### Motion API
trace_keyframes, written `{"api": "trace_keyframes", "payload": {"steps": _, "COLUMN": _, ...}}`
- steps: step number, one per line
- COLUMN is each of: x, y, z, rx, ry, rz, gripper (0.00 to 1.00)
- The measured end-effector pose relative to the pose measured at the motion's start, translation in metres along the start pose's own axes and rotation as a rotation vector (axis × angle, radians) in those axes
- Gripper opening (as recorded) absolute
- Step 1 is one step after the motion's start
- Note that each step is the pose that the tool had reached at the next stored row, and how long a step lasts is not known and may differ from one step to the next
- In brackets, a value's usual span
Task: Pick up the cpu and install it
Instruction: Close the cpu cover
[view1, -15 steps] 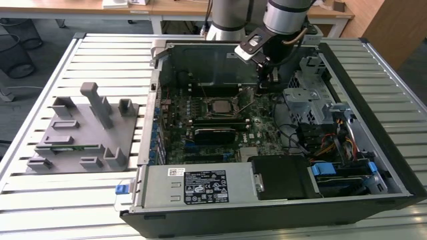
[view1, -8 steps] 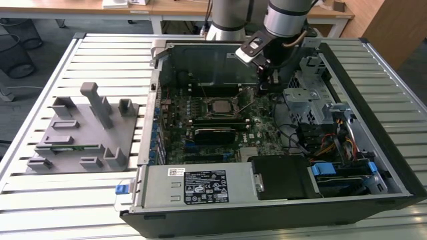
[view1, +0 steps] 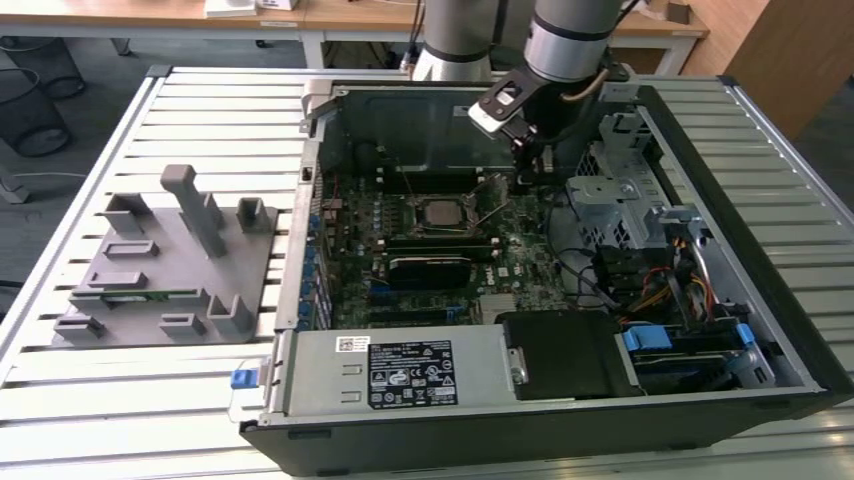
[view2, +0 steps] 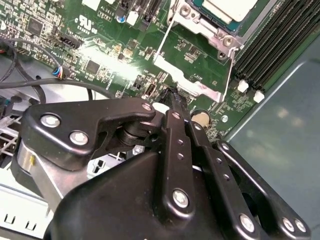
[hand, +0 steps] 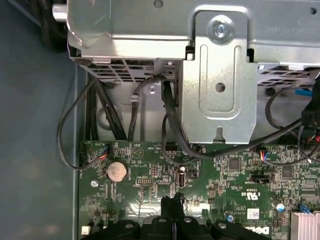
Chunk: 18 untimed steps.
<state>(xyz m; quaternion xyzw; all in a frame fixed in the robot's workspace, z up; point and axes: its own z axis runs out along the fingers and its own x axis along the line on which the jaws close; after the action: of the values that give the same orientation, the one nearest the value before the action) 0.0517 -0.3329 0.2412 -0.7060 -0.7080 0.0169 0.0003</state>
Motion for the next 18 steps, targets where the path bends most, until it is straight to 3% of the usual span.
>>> {"api": "trace_keyframes", "payload": {"steps": 9, "x": 0.0001, "y": -0.0157, "z": 0.0005, "rx": -0.0001, "ry": 0.0001, "rz": 0.000, "gripper": 0.11}}
{"api": "trace_keyframes", "payload": {"steps": 18, "x": 0.0001, "y": -0.0460, "z": 0.0012, "rx": -0.0001, "ry": 0.0002, "rz": 0.000, "gripper": 0.11}}
